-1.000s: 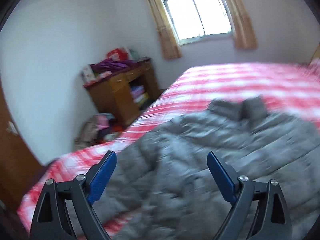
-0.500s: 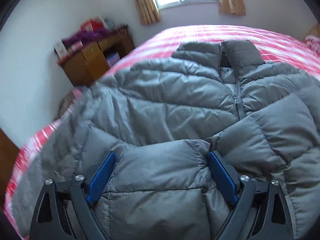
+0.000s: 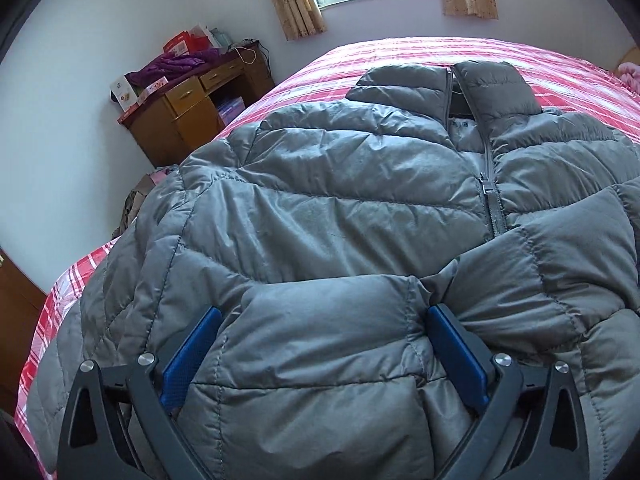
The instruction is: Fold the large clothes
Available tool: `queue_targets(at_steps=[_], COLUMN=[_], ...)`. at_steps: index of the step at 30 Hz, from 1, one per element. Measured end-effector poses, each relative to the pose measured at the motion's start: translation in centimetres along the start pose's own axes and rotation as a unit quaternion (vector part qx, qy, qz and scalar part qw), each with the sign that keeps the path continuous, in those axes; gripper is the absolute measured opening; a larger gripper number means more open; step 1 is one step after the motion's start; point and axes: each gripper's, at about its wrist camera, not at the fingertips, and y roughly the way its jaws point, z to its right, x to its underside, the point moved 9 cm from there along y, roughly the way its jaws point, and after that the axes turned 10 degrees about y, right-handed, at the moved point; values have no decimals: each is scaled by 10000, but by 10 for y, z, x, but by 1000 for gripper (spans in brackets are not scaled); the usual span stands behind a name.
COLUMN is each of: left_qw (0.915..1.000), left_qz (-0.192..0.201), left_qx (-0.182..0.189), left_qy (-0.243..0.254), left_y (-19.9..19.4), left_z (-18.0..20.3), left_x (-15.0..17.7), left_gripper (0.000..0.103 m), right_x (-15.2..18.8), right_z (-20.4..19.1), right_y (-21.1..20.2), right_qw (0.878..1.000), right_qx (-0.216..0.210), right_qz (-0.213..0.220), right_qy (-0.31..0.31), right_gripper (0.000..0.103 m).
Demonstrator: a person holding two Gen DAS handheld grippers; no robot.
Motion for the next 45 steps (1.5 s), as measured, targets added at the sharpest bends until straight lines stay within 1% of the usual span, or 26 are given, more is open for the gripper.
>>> queue_targets(at_steps=[8,22,23,24,25,26,27,28,29,31,33,35,36,38,39,41,43,45], left_qw=[9999,9998,9998,9995,9987,9981,9970,9956,9939,9926,9922,9932,9931,9915,9920,9930,9915,9891], left_qz=[24,27,3,-27,21,167,435,635,854,1075,1203,1096,919,613,465,198,-32,-90], left_qx=[-102,-145,-81,136,347,469,562,605,599,483,204,-324,-708,-1151,-1161,-1065,-1016,-1011], left_qy=[62,108,156,285,369,366,319,321,350,288,242,217,168,-5,-158,-476,-816,-1065], left_y=[0,-3,-5,-10,-20,-34,-54,-69,-88,-109,-121,-120,-113,-104,-101,-94,-90,-88], left_z=[0,1,1,1,-1,-10,-25,-37,-56,-90,-132,-177,-208,-254,-270,-298,-322,-335], left_x=[-2,-1,-2,-2,-3,-4,-4,-2,3,18,42,73,96,132,146,175,201,217], left_gripper=[102,102,102,102,102,102,102,102,102,102,102,102,102,102,102,102,102,102], right_x=[2,2,2,1,0,0,-1,-3,-3,4,25,48,55,72,75,86,89,94], right_z=[1,1,-1,-1,0,3,6,14,24,41,56,64,65,65,64,59,52,47], right_y=[0,2,3,2,-1,-8,-16,-32,-48,-70,-89,-106,-112,-126,-130,-139,-141,-141], right_qw=[9993,9993,9992,9992,9996,9997,9997,9992,9984,9970,9961,9965,9968,9974,9975,9974,9973,9970], right_qx=[298,321,348,333,191,-14,-144,-294,-350,-333,-239,-195,-165,-119,-97,-34,26,121], right_qz=[19,-14,-23,-47,-108,-211,-208,-85,47,158,116,144,182,288,345,531,663,758], right_qy=[-203,-209,-219,-211,-163,-89,25,240,430,682,842,803,766,642,601,479,318,112], right_gripper=[62,65,66,68,73,76,76,80,90,95,95,95,95,95,95,95,95,95])
